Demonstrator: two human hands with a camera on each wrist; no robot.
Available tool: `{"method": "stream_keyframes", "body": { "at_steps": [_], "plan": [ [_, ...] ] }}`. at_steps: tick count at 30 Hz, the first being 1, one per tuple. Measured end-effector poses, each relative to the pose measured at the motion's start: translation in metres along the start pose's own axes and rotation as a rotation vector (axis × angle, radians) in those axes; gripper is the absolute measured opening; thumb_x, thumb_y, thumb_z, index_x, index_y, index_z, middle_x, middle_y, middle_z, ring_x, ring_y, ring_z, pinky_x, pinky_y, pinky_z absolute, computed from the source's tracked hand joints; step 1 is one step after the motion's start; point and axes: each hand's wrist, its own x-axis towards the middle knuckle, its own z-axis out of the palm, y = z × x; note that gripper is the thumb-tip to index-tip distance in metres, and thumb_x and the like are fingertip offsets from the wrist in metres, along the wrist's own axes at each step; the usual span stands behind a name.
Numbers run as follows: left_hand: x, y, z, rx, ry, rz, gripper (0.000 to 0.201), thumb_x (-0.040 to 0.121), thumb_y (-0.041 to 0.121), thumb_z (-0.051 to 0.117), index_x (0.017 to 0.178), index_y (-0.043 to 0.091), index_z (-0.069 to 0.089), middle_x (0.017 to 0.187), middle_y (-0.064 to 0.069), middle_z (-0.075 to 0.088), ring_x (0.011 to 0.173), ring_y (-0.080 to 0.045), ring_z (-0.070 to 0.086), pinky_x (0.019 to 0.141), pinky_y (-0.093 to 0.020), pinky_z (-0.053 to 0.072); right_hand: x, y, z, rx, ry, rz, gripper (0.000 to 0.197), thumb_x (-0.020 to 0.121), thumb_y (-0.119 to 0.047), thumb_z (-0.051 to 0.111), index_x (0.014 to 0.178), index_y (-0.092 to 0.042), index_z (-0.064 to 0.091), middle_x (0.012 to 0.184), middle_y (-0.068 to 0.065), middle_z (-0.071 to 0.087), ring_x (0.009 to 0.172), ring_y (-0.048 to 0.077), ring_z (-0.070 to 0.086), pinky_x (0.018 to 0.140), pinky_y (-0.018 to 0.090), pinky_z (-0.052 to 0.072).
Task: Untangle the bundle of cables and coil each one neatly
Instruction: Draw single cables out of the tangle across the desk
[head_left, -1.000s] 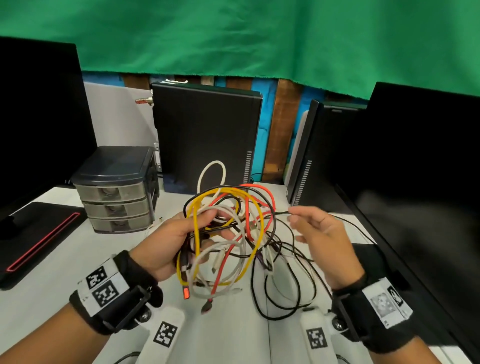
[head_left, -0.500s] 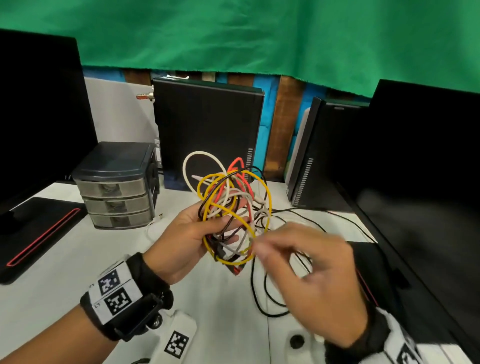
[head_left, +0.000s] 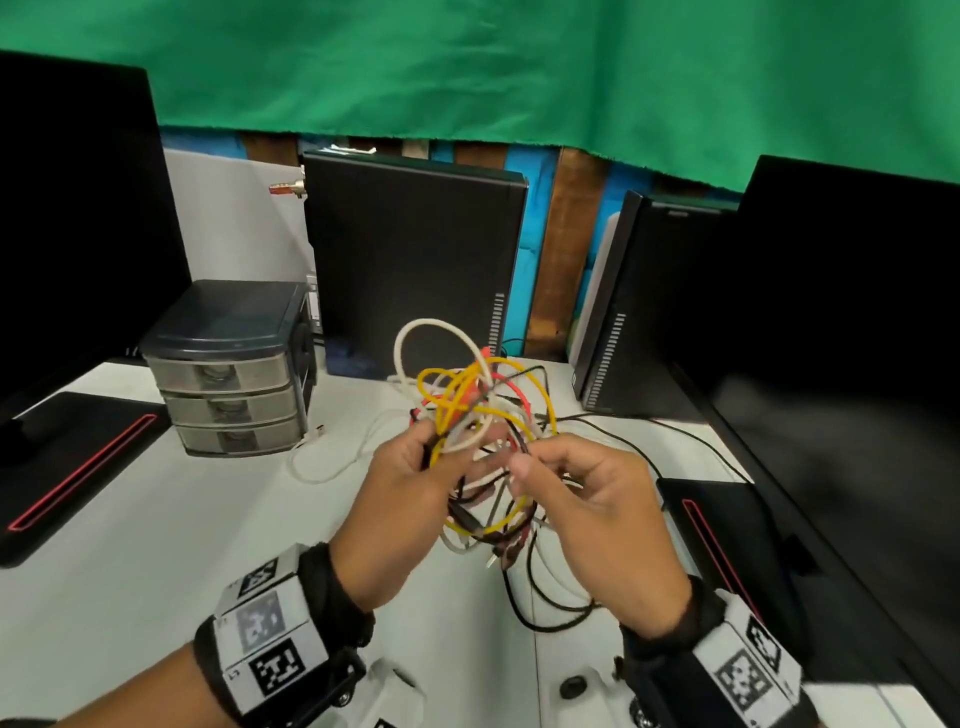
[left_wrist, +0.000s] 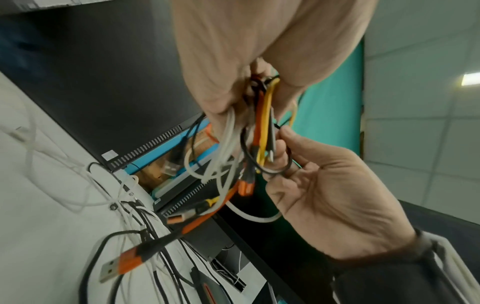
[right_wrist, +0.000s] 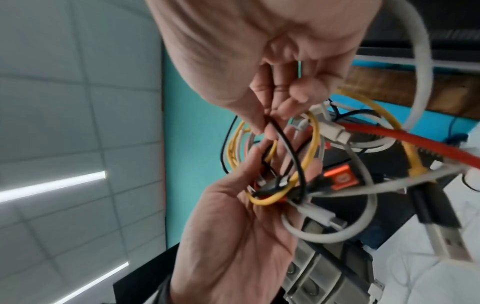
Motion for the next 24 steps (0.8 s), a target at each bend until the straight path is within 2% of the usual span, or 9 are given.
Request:
{"method": "stream_keyframes", "body": {
  "at_steps": [2,5,8,11,14,16,18,21,24],
  "plan": [
    [0.007,0.004,-0.003,-0.134,0.122,-0.047,0.022,0.099,0.01,0.052,0.116,0.012,0.066,0.109,-0.01,0.076,0.096,-0.026,0.074,0.086,-0.041,0.059,-0.003,0.001,-0.002,0.051,-0.147,-0.066,0.012,0.089,-0.016,0.073,0.077,-0.018,0.075,0.092,-0.006,0.075,0.092,0.008,0.067,0.082,0.03,0.052],
    [0.019,0.01,-0.018,-0.229,0.223,-0.11,0.023,0.105,0.011,0.043,0.102,0.008,0.066,0.106,-0.015,0.072,0.083,-0.021,0.072,0.073,-0.032,0.06,-0.008,-0.005,-0.007,0.088,-0.432,-0.14,0.013,0.084,-0.009,0.074,0.076,-0.001,0.069,0.125,-0.005,0.069,0.126,0.013,0.057,0.108,0.029,0.039],
    [0.032,0.013,-0.032,-0.372,0.304,-0.155,0.022,0.106,0.008,0.036,0.093,0.008,0.053,0.108,-0.017,0.05,0.08,-0.023,0.06,0.058,-0.028,0.055,-0.012,-0.015,-0.012,0.144,-0.628,-0.101,0.01,0.088,-0.006,0.071,0.08,-0.001,0.071,0.109,0.008,0.074,0.103,0.027,0.068,0.096,0.04,0.049],
    [0.038,0.02,-0.042,-0.464,0.377,-0.166,0.019,0.108,0.014,0.036,0.104,0.011,0.054,0.115,-0.02,0.054,0.081,-0.021,0.068,0.057,-0.027,0.057,-0.008,-0.015,-0.012,0.258,-0.533,0.002,0.019,0.089,-0.017,0.069,0.079,-0.001,0.071,0.072,0.018,0.071,0.068,0.023,0.069,0.072,0.03,0.053],
    [0.038,0.03,-0.045,-0.498,0.335,-0.119,0.024,0.108,0.017,0.036,0.113,0.014,0.059,0.117,-0.013,0.064,0.083,-0.018,0.075,0.072,-0.029,0.06,0.003,0.001,-0.016,0.234,-0.392,0.076,0.014,0.086,-0.017,0.068,0.079,-0.006,0.068,0.053,0.009,0.058,0.052,0.017,0.059,0.063,0.025,0.049],
    [0.034,0.04,-0.045,-0.505,0.317,-0.08,0.029,0.107,0.019,0.037,0.124,0.017,0.06,0.12,-0.009,0.071,0.092,-0.02,0.075,0.085,-0.037,0.058,0.009,0.013,-0.019,0.199,-0.339,0.116,0.005,0.083,-0.012,0.067,0.083,-0.008,0.069,0.06,0.006,0.063,0.059,0.018,0.061,0.067,0.028,0.051],
    [0.03,0.048,-0.045,-0.522,0.293,-0.053,0.033,0.106,0.02,0.039,0.131,0.017,0.059,0.119,-0.009,0.072,0.1,-0.023,0.074,0.096,-0.042,0.055,0.011,0.023,-0.02,0.184,-0.347,0.149,0.014,0.078,-0.01,0.067,0.091,-0.01,0.071,0.073,0.008,0.068,0.073,0.021,0.066,0.076,0.029,0.053],
    [0.027,0.053,-0.044,-0.537,0.257,-0.045,0.038,0.103,0.018,0.039,0.138,0.014,0.055,0.125,-0.012,0.069,0.113,-0.029,0.068,0.106,-0.046,0.045,0.011,0.027,-0.017,0.202,-0.365,0.2,0.038,0.07,-0.029,0.071,0.1,-0.005,0.07,0.084,0.014,0.071,0.085,0.021,0.068,0.081,0.024,0.052],
    [0.025,0.05,-0.042,-0.532,0.189,-0.047,0.042,0.103,0.017,0.036,0.141,0.01,0.052,0.13,-0.016,0.066,0.116,-0.032,0.066,0.111,-0.049,0.042,0.011,0.027,-0.009,0.097,-0.281,0.187,0.029,0.073,-0.039,0.076,0.093,-0.018,0.073,0.086,0.008,0.073,0.089,0.023,0.068,0.086,0.03,0.053]
  ]
}}
